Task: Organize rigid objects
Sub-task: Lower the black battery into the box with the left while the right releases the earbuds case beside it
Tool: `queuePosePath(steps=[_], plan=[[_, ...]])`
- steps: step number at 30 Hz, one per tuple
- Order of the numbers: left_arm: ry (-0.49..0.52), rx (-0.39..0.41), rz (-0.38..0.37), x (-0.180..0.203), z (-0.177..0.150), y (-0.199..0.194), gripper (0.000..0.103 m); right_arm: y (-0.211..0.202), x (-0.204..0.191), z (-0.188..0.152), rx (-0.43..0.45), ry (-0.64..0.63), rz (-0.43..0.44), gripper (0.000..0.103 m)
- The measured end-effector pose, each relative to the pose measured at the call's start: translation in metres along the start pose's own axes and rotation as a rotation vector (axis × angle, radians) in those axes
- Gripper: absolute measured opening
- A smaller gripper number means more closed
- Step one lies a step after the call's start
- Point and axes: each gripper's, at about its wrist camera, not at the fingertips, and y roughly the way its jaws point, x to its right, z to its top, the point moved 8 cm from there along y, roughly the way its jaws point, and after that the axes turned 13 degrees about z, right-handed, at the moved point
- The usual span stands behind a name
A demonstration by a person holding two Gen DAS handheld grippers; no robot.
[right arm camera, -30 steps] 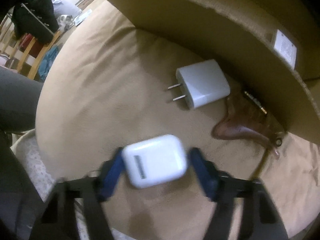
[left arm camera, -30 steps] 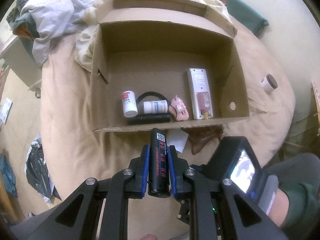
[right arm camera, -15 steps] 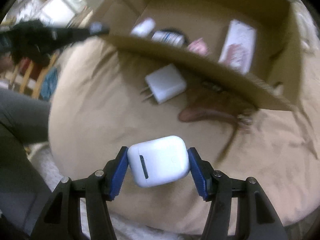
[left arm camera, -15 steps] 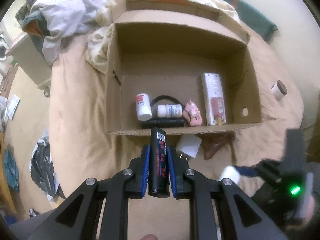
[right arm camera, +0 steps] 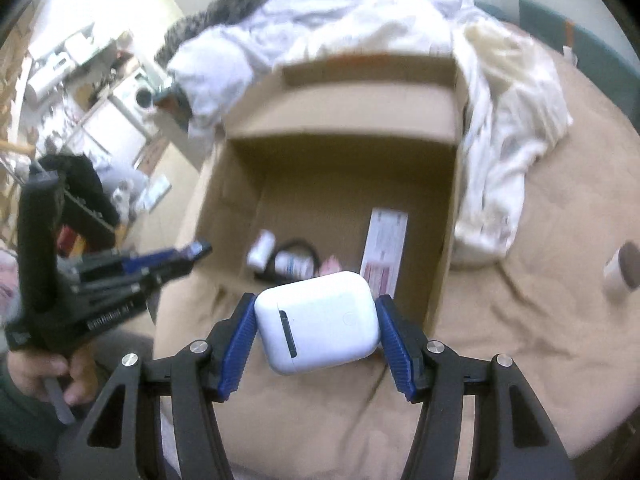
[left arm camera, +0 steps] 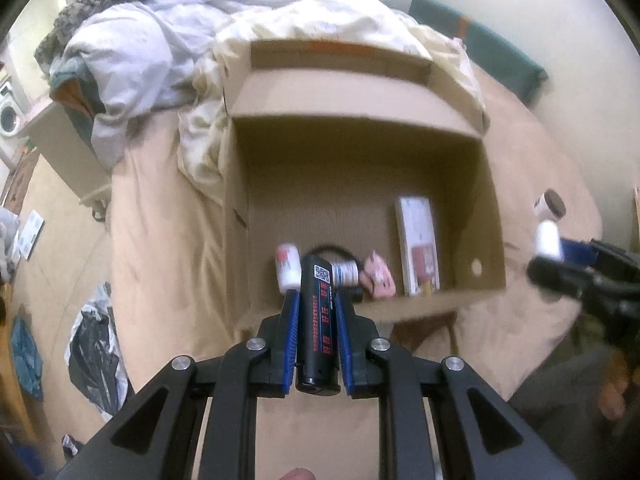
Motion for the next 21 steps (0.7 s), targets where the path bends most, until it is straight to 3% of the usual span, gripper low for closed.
queuePosePath(steps=[9, 14, 21], plan=[[0.023, 0.043, 0.061, 0.006, 0.049, 0.023, 0.016, 0.026, 0.025, 0.053, 0.054, 0.002, -0.030, 0.063], [-0.010, 0.012, 0.033, 0.008, 0.045, 0.052, 0.016, 0.061, 0.046, 0.041, 0.006, 0.071, -0.003, 0.063], [0.025, -0.050, 0.035, 0.022, 0.028, 0.074, 0.016, 0.090, 0.048, 0.025, -0.085, 0.049, -0.013, 0.063]])
